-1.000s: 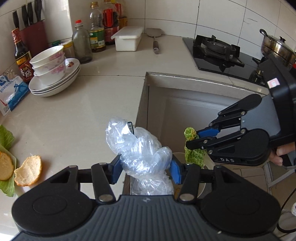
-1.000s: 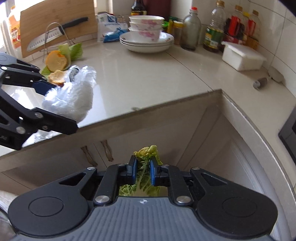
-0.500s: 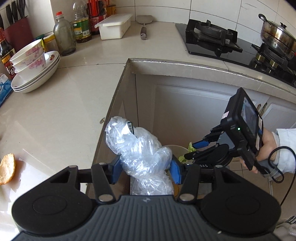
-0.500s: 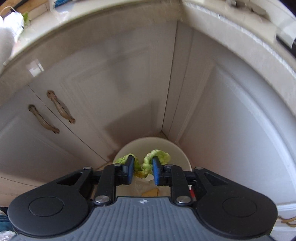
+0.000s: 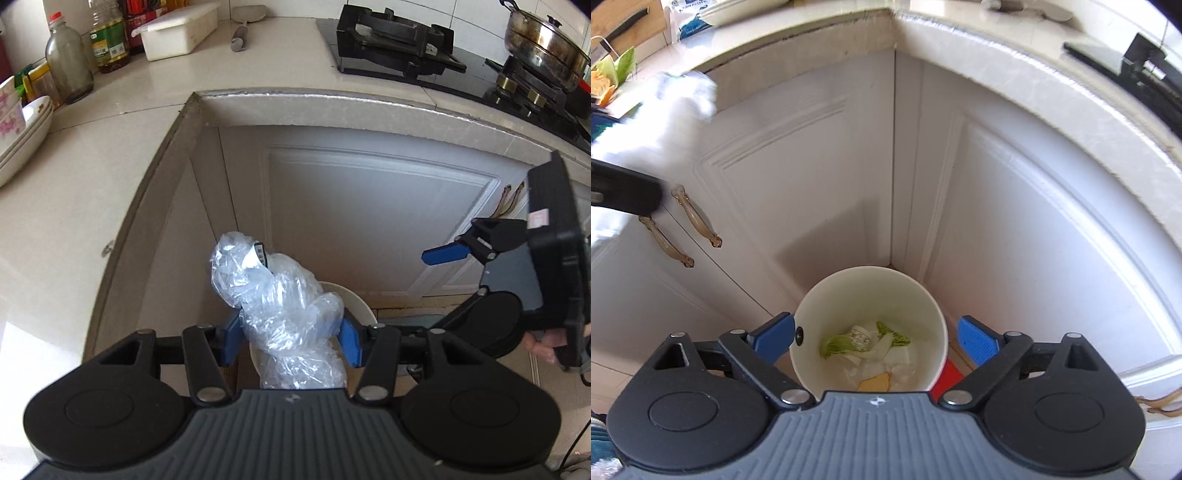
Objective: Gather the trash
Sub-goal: 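Open both grippers to drop the cabbage and bags into the bin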
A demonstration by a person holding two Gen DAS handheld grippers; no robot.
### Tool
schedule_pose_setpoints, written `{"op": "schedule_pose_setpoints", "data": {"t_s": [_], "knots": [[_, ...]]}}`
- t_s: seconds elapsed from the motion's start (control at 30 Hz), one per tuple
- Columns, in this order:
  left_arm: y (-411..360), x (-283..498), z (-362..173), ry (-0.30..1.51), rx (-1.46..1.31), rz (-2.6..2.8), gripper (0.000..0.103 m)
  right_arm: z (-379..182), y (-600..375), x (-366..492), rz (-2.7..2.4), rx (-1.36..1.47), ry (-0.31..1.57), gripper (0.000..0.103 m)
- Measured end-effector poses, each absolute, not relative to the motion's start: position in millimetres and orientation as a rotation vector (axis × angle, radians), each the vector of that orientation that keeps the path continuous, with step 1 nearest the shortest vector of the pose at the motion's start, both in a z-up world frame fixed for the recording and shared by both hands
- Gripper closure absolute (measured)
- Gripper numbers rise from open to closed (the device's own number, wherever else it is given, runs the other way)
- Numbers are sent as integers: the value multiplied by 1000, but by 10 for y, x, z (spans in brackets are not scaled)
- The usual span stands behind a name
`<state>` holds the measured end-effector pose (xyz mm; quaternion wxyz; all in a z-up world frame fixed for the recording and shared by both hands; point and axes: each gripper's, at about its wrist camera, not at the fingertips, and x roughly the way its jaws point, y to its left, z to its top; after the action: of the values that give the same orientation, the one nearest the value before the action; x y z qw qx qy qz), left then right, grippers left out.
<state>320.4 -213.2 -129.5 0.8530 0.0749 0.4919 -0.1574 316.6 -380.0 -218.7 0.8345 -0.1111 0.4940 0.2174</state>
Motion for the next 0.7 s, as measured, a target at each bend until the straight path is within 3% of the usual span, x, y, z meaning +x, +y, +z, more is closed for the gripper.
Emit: {"op": "schedule_pose_setpoints", "data": {"t_s": [0.47, 0.5, 0.6, 0.7], "knots": [[-2679, 3555, -2082, 1127, 204, -421, 50, -1930, -3992, 2705, 394, -256, 982, 2], [-2713, 3576, -2137, 1141, 200, -439, 48, -1919, -4001, 2686, 390, -260, 979, 2], [-2781, 3618, -2255, 1165, 190, -437, 20, -1891, -4039, 2678, 379, -257, 976, 2], [-2797, 3600, -2253, 1151, 196, -443, 19, -1874, -4081, 2670, 363, -251, 976, 1]]}}
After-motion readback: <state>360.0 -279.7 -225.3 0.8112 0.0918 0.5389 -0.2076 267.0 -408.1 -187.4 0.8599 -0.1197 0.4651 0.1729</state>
